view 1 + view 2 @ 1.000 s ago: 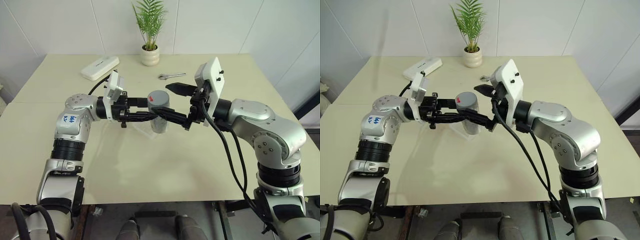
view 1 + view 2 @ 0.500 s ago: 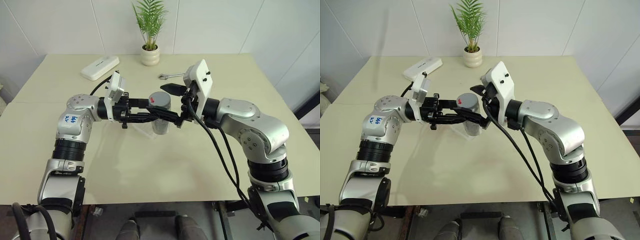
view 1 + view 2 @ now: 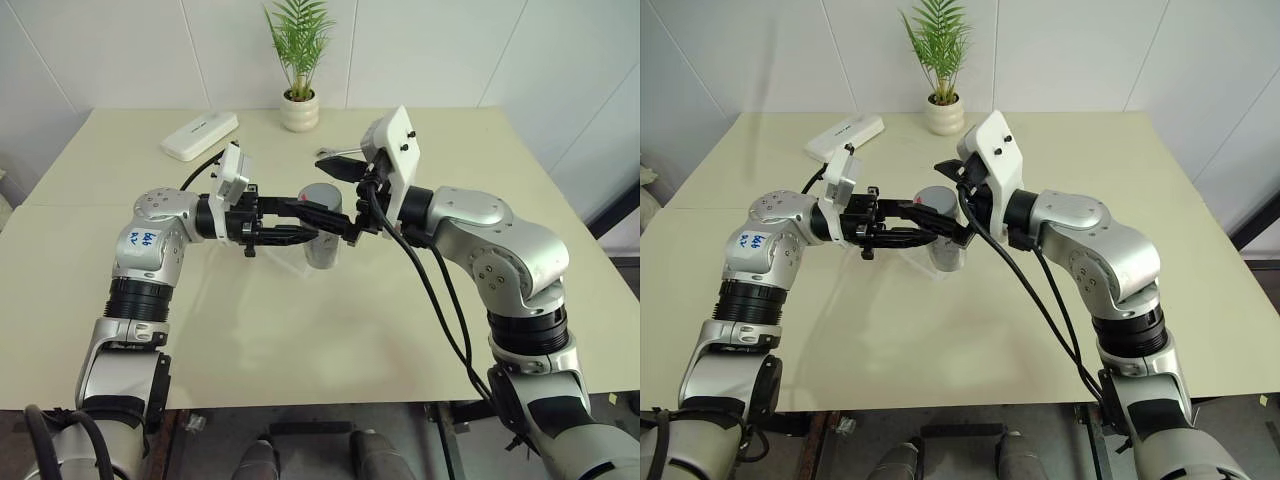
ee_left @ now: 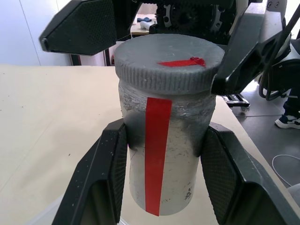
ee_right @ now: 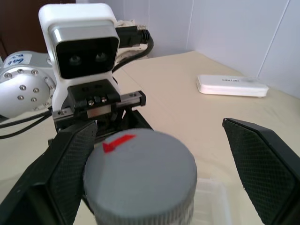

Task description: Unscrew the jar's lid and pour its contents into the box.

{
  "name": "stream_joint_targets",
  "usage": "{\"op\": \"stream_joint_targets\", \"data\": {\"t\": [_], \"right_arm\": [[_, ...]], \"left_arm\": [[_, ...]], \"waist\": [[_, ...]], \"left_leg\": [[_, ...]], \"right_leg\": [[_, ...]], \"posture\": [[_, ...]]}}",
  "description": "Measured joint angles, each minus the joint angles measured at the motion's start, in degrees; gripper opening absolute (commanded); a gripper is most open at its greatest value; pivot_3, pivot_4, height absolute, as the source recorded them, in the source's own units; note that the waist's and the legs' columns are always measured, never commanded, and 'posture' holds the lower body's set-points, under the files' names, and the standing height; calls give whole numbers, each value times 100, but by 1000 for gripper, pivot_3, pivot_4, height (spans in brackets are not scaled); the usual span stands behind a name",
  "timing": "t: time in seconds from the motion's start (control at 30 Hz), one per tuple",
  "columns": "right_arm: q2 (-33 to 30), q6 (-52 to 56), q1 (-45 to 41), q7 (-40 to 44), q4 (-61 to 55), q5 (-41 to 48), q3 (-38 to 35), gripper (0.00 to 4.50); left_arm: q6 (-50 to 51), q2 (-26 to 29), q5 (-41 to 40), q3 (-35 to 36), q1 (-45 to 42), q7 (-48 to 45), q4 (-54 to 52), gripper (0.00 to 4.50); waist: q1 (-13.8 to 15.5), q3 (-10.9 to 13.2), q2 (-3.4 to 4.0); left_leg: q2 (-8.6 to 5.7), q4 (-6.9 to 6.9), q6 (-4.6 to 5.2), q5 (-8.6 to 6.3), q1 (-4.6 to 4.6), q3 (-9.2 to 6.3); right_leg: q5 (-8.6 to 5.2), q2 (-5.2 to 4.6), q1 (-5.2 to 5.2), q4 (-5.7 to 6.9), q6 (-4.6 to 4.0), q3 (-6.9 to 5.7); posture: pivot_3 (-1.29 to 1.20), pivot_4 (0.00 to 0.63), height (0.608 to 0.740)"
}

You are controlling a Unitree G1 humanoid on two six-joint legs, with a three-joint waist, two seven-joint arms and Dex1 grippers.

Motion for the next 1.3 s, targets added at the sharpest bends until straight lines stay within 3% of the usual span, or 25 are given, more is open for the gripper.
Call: {"op": "stream_joint_targets", "data": {"t": [0.83, 1.3], "right_arm": [[-100, 107, -4, 20, -54, -44, 10, 4500], [-707, 357, 177, 92, -333, 315, -218, 4500]], "left_arm": [[-53, -72, 0, -99, 0, 39, 17, 1929], [-114, -136, 0, -43, -1, 128, 188, 1926]], "waist": [[0, 0, 0], [-2, 0, 0]], "left_leg": [[0, 0, 0, 0, 0, 0], [0, -2, 0, 0, 0, 0]], "right_leg": [[0, 0, 0, -2, 0, 0], [0, 0, 0, -5, 0, 0]], "posture": [[0, 150, 740], [0, 150, 740]]}}
